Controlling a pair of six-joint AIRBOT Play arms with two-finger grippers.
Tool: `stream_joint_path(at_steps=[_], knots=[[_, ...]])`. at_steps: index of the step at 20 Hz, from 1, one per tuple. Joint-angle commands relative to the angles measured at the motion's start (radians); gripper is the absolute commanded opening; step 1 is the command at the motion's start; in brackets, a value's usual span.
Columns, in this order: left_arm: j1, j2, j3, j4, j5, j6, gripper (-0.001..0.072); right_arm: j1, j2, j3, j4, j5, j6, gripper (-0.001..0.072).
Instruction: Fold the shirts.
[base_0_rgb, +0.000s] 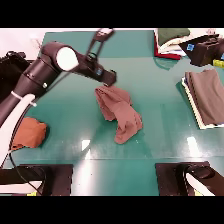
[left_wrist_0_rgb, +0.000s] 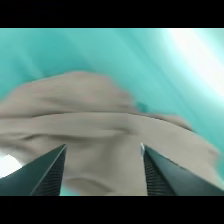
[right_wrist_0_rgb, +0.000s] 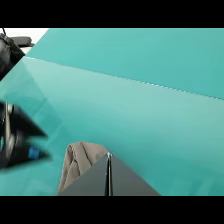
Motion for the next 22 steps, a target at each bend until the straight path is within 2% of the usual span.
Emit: stream_joint_path(at_steps=[1,4,9,15,16,18,19,22], knots=[[0.204,-0.048,-0.036,-0.099,-0.059,-0.039,0.0548,0.001,0.000,0.001,0.002,0.003,0.000,0.0019],[0.282,-0.080,-0.185,-0.192,-0.060,-0.027,0.0548,0.001,0.000,0.001,0.002,0.003,0.000,0.0019],[0.239,-0.135,-0.438,-0.379,0.093,0.042,0.0548,0.000,-0.001,0.001,0.002,0.000,0.000,0.0019],[0.135,-0.201,-0.447,-0.425,0.193,0.039,0.0546,0.000,-0.001,0.000,0.002,0.002,0.000,0.0019],[0.135,-0.201,-0.446,-0.425,0.193,0.039,0.0452,0.000,0.000,0.000,0.001,0.006,0.000,0.0019],[0.154,-0.201,-0.431,-0.417,0.173,0.039,0.0053,-0.011,-0.002,-0.001,0.001,0.039,0.001,0.0019],[0.169,-0.200,-0.412,-0.417,0.148,0.039,0.0025,-0.027,-0.009,-0.003,0.002,0.088,0.011,0.0019],[0.229,-0.173,-0.332,-0.386,0.084,0.060,0.0025,-0.090,-0.049,-0.056,0.002,0.285,0.024,0.0019]])
